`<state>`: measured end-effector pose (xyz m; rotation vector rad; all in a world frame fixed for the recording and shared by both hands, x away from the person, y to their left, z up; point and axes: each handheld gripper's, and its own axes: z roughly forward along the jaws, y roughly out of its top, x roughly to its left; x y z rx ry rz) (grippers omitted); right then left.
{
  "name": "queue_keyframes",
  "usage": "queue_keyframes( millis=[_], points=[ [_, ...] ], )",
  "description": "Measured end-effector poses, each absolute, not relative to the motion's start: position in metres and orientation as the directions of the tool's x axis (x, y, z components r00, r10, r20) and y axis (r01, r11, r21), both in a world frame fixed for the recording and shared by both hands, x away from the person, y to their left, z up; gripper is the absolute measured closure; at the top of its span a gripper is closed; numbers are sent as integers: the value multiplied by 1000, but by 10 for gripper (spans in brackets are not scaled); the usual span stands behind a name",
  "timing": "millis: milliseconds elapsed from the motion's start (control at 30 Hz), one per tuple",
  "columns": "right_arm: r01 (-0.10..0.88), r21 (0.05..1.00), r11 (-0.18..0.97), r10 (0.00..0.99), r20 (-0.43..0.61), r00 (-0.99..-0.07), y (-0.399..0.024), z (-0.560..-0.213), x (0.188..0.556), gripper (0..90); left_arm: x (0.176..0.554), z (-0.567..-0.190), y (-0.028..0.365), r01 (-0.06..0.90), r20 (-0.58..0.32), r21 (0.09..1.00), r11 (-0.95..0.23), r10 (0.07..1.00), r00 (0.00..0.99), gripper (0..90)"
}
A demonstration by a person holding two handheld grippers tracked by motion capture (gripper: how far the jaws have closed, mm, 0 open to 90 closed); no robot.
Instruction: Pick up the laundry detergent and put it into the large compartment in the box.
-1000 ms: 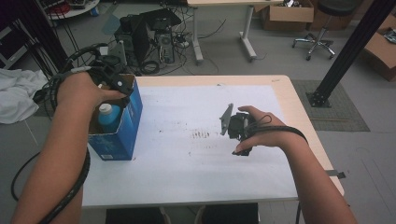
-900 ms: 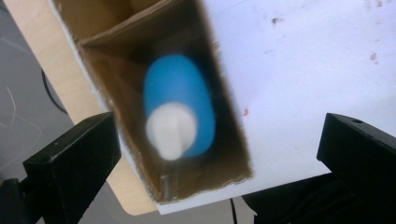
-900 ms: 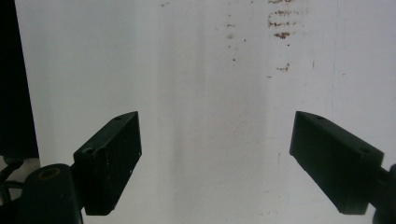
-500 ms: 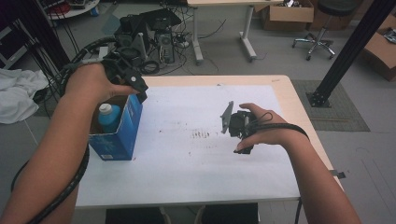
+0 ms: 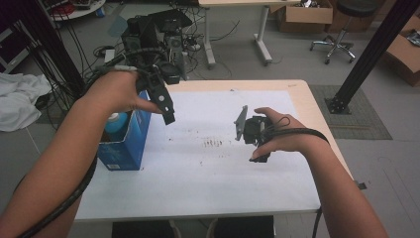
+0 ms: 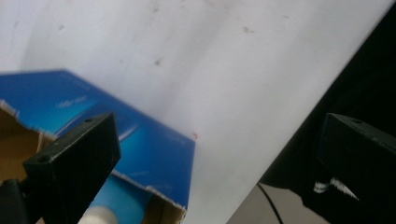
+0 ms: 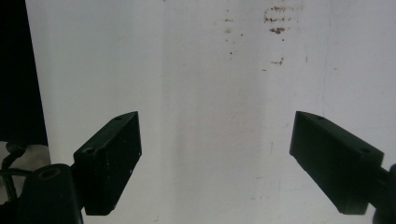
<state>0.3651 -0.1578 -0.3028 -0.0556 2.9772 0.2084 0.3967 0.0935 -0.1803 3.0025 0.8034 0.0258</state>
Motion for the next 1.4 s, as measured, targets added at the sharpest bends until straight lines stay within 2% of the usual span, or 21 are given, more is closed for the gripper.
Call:
queue_keyframes(
  millis=[233,500,800,1400],
  points=[
    [-51,100,994,-34,-164,-986,-161,-288,371,168,381,-192,72,246,-6,12,-969,246,969,1],
    [-55,84,995,-40,-169,-985,-161,-280,374,168,369,-214,68,92,-13,-14,-996,92,996,1],
    [-45,67,997,-35,-148,-988,-163,-285,379,168,371,-223,72,76,-42,-16,-997,77,996,1],
    [-25,70,997,-15,-147,-989,-164,-286,378,168,373,-226,72,57,-41,15,-998,56,998,1]
  ],
)
